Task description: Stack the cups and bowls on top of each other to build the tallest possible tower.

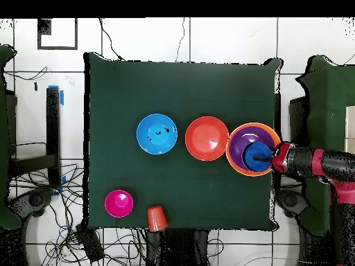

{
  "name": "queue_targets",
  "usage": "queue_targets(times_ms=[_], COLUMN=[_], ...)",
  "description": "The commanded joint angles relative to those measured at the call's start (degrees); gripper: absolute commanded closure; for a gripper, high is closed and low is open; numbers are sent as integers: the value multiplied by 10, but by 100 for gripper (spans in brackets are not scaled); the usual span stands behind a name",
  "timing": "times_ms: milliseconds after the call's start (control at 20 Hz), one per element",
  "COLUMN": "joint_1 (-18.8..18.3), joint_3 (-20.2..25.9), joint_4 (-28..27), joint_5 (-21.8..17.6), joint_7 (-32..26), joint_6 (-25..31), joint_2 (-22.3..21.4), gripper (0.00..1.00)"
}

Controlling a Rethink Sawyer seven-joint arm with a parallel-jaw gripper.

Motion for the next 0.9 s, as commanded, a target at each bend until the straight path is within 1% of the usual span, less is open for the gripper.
queue_targets(times_ms=[50,150,200,400,700,900], joint_1=[27,26,24,29,27,19], joint_3=[-3,-1,5,8,15,26], joint_4=[-6,-7,-8,-8,-8,-1], joint_5=[-39,-39,-31,-39,-34,-30], joint_7=[-149,-154,-158,-165,-162,-164], joint_6=[-46,-46,-44,-43,-44,-50], joint_2=[-5,-3,5,-4,-8,-6], gripper=[0,0,100,100,100,100])
